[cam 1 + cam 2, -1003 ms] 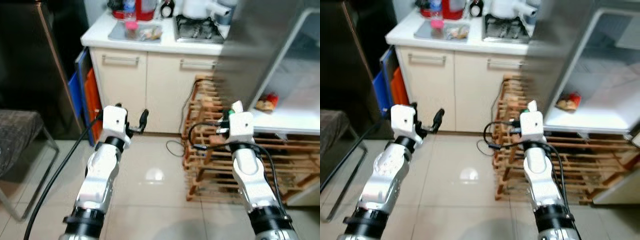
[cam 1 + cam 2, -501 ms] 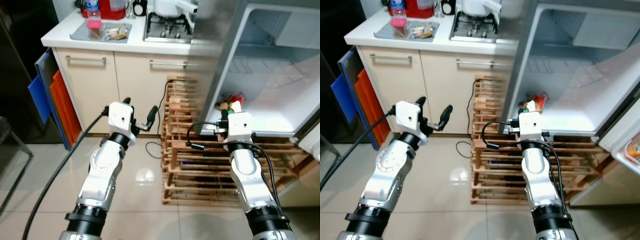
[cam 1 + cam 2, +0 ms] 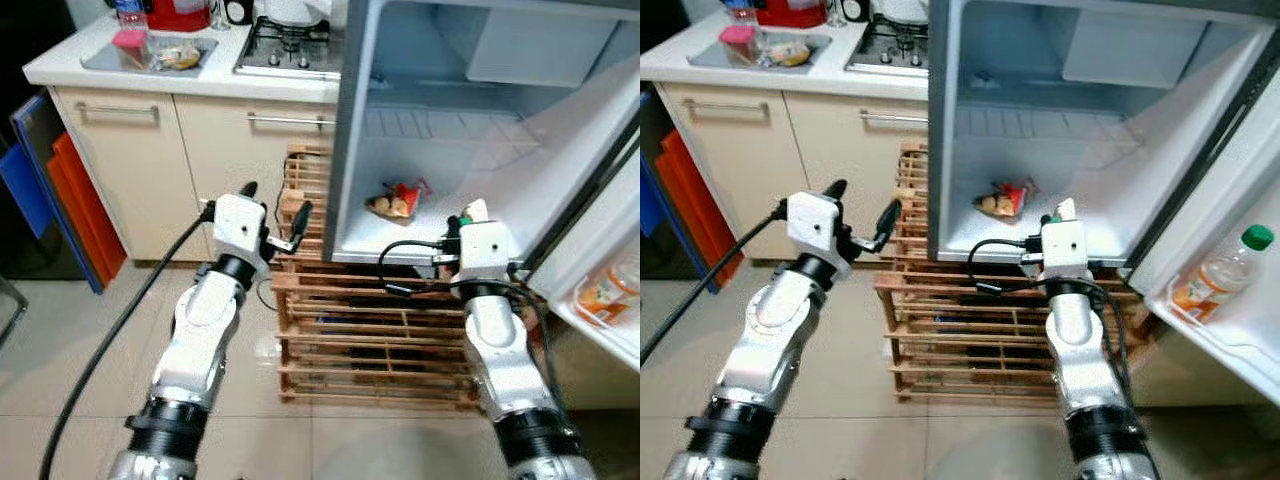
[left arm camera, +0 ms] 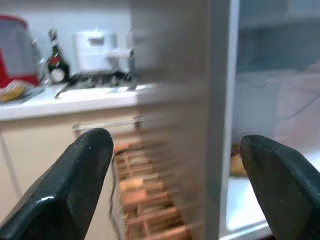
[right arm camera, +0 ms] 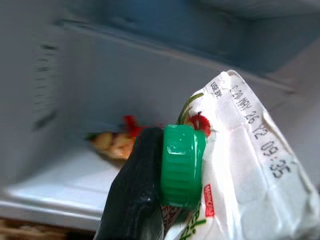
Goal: Restocking fridge
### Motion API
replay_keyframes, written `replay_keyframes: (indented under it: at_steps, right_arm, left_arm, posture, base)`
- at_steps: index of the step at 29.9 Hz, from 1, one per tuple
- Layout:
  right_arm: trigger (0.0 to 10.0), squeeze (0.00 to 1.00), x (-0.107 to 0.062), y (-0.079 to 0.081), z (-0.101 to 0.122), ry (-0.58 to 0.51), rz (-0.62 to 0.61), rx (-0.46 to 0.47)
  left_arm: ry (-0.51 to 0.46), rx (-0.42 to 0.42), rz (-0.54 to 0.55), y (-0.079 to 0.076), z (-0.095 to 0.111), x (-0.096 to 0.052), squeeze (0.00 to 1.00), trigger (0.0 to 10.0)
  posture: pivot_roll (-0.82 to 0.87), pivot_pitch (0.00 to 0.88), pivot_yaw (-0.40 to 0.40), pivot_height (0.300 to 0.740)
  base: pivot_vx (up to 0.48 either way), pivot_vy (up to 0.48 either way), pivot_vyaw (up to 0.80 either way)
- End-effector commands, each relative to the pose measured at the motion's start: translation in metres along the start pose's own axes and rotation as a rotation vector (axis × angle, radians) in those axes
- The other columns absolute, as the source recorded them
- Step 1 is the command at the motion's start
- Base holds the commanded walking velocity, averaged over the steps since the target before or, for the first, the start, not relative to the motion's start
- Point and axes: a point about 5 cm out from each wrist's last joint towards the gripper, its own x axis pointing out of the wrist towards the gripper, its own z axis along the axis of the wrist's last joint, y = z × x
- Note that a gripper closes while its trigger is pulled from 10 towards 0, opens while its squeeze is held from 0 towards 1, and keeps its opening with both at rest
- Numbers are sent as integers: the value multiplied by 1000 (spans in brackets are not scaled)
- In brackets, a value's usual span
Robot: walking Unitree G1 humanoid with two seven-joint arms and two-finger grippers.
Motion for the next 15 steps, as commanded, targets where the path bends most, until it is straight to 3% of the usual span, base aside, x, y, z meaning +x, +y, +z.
replay_keyframes:
  at_steps: [1, 7, 9, 12, 13, 14, 15]
  right_arm:
    - [0, 0, 3, -9, 1, -5, -22, -16]
    - [0, 0, 5, -9, 3, -9, -21, -10]
    - [0, 0, 6, -9, 3, -7, -23, -6]
    - [0, 0, 7, -8, 3, -7, -24, -5]
    - [0, 0, 7, -8, 3, -6, -24, -5]
    - [0, 0, 8, -6, 3, -9, -19, -3]
    - [0, 0, 8, -6, 3, -9, -19, -3]
  left_arm:
    - [9, -32, 4, -2, 0, 4, 0, 10000]
    - [31, -66, -36, -8, -1, 4, 0, 10000]
    - [111, -154, -185, -26, -12, -2, 0, 10000]
    - [216, -149, -298, -38, -28, -12, 0, 10000]
    - [240, -101, -304, -38, -34, -16, 0, 10000]
    - [240, -118, -213, -31, -38, -14, 0, 10000]
    - [240, -118, -213, -31, -38, -14, 0, 10000]
  posture:
    - [-93, 0, -14, 740]
    - [-87, 0, -12, 740]
    - [-86, 0, -12, 740]
    - [-85, 0, -14, 740]
    - [-85, 0, -14, 740]
    - [-87, 0, -13, 740]
    - [-87, 0, -13, 740]
  base:
    - [0, 0, 0]
    - [0, 0, 0]
    - [0, 0, 0]
    - [0, 0, 0]
    - [0, 0, 0]
    - [0, 0, 0]
    - [0, 0, 0]
